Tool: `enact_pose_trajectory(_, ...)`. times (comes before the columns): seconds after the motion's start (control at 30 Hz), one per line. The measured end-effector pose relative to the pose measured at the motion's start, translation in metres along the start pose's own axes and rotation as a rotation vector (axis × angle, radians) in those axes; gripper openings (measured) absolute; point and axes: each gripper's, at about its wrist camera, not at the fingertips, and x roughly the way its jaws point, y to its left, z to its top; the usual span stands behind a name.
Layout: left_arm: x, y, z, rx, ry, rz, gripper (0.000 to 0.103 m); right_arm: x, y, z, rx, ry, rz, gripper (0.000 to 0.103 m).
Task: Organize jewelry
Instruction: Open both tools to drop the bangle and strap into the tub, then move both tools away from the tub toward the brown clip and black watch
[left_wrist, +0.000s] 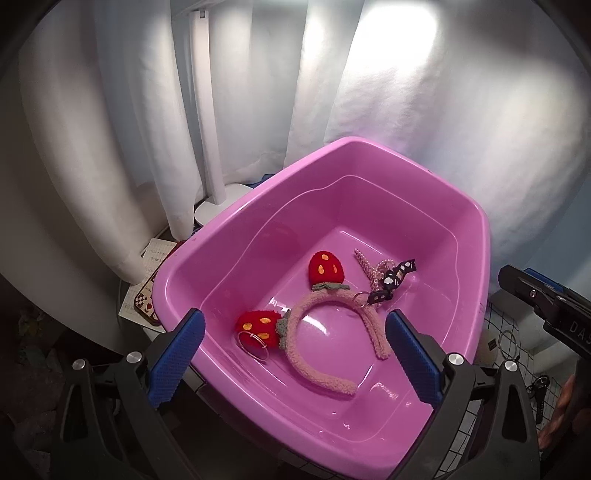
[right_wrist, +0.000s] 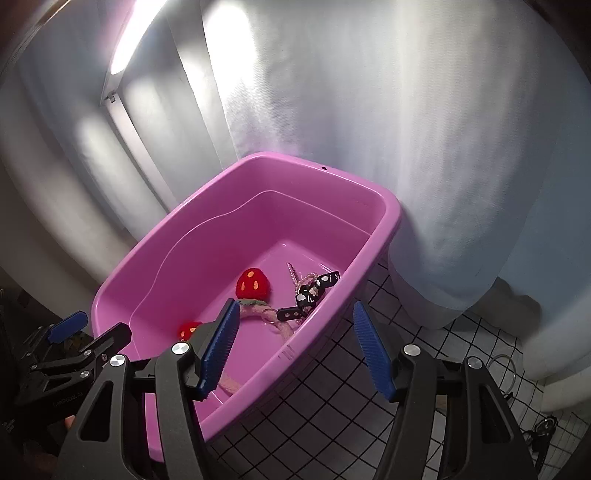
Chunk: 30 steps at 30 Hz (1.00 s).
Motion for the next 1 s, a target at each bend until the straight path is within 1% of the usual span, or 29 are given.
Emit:
enact_pose_trajectory(0.13, -0.012, -0.015, -0.009, 0.009, -0.006, -0.019, 0.096, -0.027, -0.016, -0.021, 0.035, -0.022, -0.009, 0.061)
enact_pose_trajectory(0.27, -0.026, -0.036, -0.020, 0.026, -0.021, -0.047, 0.096, -0.056, -0.033, -0.043, 0.058, -0.047, -0.039, 0.061)
enact_pose_trajectory(0.3, -0.029, -0.043, -0.023, 0.033, -0.022, -0.055, 0.096, -0.063, -0.039, -0.049, 0.065, -0.053, -0.046, 0.063)
enact_pose_trajectory(0.37, -0.034, -0.056, -0.028, 0.055, -0.023, -0.071, 0.096, -0.076, -0.052, -0.061, 0.081, -0.068, -0.063, 0.068)
enact_pose_trajectory(0.57, -0.050, -0.100, -0.050, 0.129, -0.030, -0.114, 0.096, -0.109, -0.090, -0.094, 0.127, -0.089, -0.115, 0.068)
enact_pose_trajectory(0.8, -0.069, -0.148, -0.084, 0.185, -0.020, -0.159, 0.096, -0.144, -0.129, -0.133, 0.162, -0.095, -0.159, 0.068)
enact_pose_trajectory(1.0, -0.088, -0.184, -0.120, 0.215, -0.010, -0.171, 0.096, -0.172, -0.160, -0.165, 0.187, -0.099, -0.166, 0.068)
